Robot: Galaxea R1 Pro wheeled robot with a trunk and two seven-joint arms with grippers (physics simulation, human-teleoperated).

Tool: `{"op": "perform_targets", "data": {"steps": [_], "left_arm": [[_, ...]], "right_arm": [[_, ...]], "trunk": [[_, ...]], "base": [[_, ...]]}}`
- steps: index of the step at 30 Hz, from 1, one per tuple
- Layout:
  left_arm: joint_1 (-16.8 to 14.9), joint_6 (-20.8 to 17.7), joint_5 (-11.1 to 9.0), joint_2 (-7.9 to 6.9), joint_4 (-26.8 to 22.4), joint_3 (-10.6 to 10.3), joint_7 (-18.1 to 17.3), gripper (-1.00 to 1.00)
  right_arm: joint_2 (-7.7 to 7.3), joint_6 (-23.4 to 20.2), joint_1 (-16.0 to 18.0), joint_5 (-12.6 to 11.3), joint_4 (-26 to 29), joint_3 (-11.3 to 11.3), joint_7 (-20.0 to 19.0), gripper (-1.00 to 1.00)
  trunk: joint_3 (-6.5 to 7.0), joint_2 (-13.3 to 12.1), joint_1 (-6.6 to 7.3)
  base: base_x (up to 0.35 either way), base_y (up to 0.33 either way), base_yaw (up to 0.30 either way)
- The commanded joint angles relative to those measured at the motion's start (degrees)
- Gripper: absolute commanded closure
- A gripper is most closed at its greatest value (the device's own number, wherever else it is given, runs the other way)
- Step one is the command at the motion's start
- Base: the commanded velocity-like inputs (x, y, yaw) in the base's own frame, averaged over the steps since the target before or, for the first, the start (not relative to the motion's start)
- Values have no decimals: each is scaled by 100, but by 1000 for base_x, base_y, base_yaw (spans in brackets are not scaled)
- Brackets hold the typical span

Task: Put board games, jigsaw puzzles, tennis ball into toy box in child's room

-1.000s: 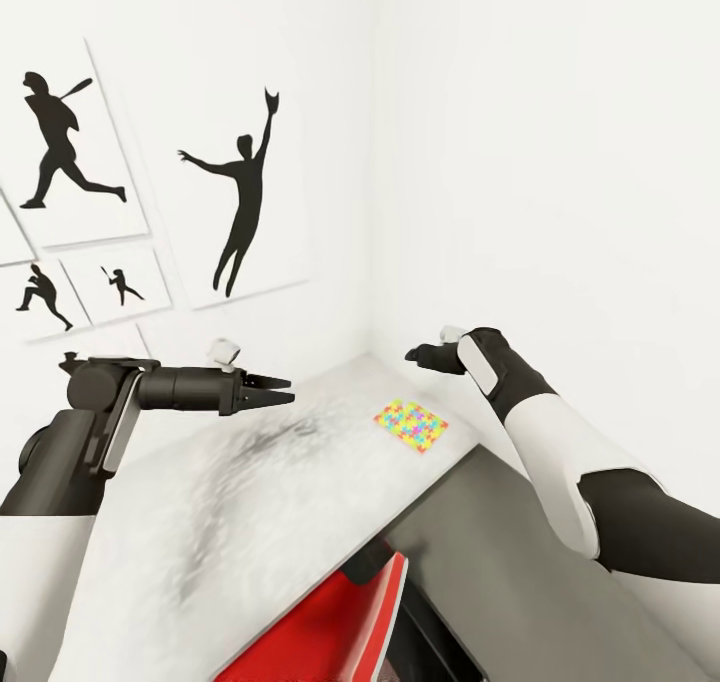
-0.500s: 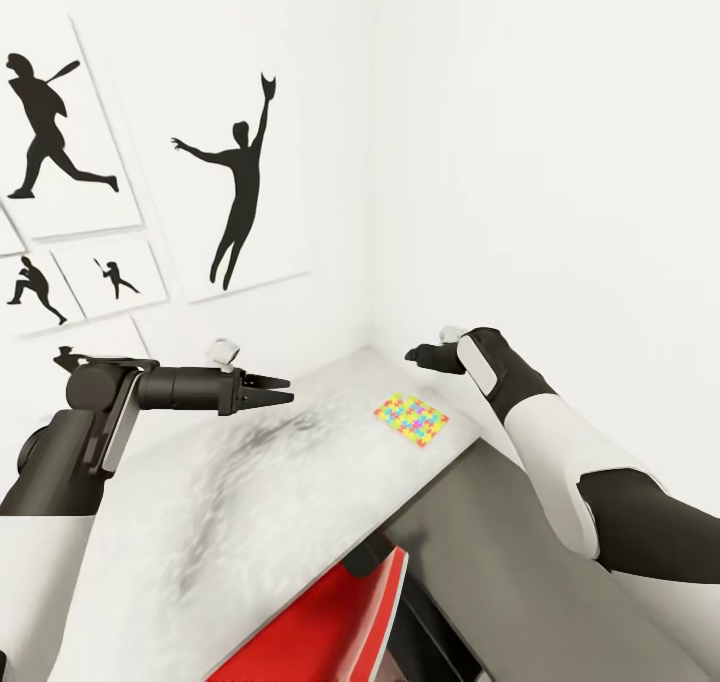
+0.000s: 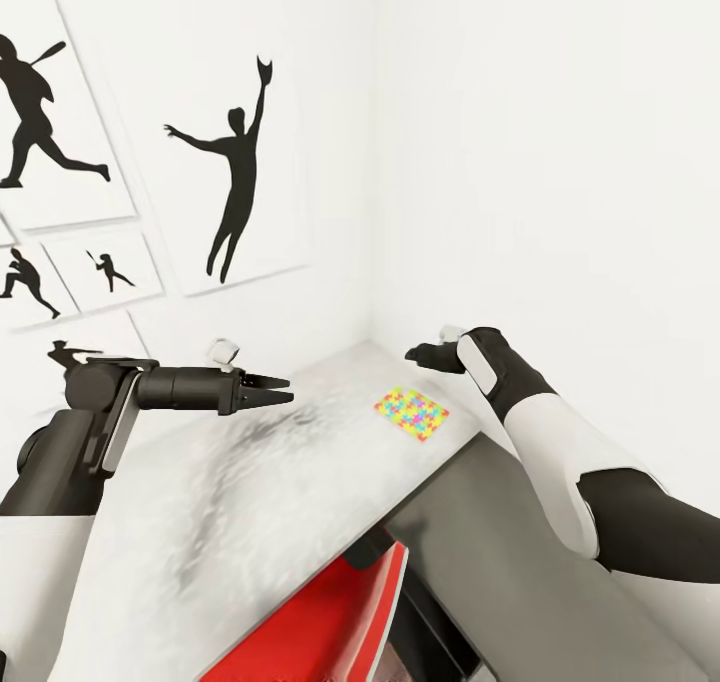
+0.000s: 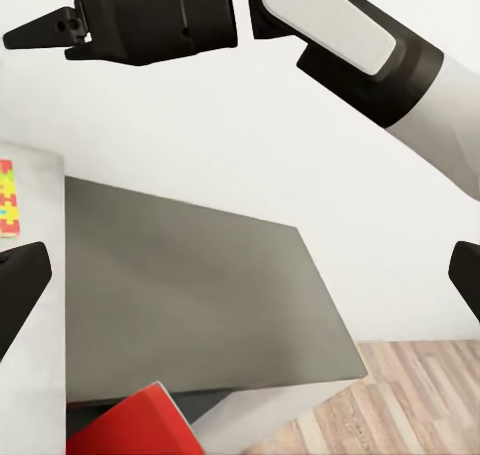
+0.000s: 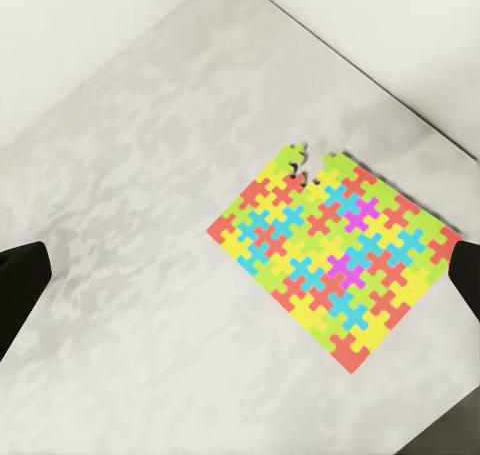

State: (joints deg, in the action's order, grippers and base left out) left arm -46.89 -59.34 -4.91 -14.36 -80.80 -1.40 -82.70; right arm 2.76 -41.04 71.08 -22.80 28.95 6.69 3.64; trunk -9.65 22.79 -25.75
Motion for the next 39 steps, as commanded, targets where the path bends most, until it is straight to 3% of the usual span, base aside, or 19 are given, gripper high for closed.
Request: {"op": "perform_targets", "data": {"steps": [1,39], "left_arm": [[-5,-60,-28,-6,0,-8,1,-100],[-9,-65,-39,-18,2,49,8,-100]], "right_arm": [[-3,-18,7,-49,6,26,39,-100],[21,-64,301,-76,6,17,58,-100]], "trunk": [[-22,13,-3],[-381,13,-3]], "base": [[0,0,0],[0,0,0]]}}
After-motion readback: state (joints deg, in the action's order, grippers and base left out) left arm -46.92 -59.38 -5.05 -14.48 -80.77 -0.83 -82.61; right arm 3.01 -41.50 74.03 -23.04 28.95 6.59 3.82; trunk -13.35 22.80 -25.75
